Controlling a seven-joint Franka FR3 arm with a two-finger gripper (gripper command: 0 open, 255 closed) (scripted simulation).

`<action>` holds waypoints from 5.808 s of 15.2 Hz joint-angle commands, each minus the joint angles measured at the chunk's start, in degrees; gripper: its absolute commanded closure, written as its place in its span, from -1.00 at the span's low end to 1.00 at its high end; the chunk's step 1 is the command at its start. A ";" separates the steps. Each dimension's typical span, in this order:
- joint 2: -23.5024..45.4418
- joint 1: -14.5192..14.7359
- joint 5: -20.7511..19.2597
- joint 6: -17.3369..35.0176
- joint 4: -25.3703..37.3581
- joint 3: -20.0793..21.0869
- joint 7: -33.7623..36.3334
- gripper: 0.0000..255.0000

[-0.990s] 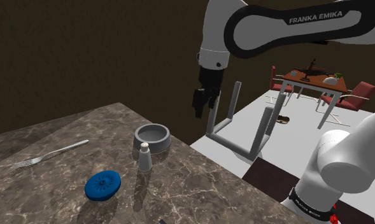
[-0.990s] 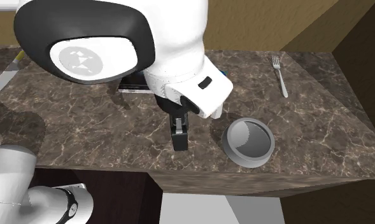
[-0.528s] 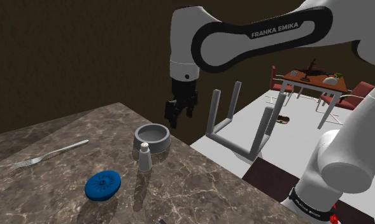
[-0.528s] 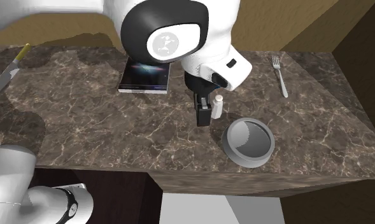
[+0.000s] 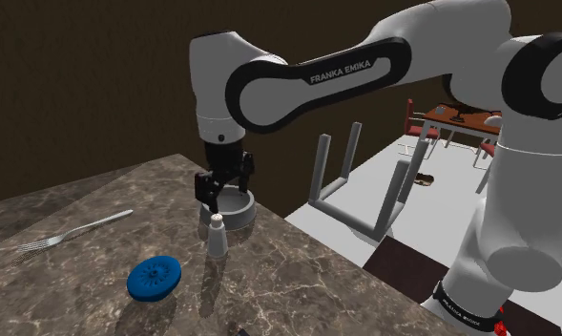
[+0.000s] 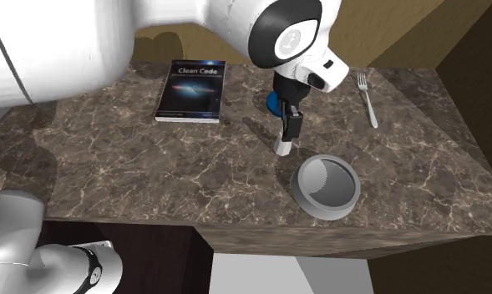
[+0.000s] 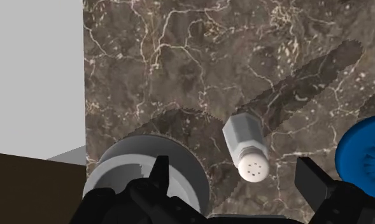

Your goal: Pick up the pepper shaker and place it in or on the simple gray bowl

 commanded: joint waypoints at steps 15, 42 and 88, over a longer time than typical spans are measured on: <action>9.25 3.13 -5.04 3.70 3.33 -0.68 4.41 -1.00; 7.10 3.35 -3.48 -6.03 11.30 0.01 2.80 1.00; 15.00 -4.56 -6.04 -5.76 19.96 -4.63 -10.33 1.00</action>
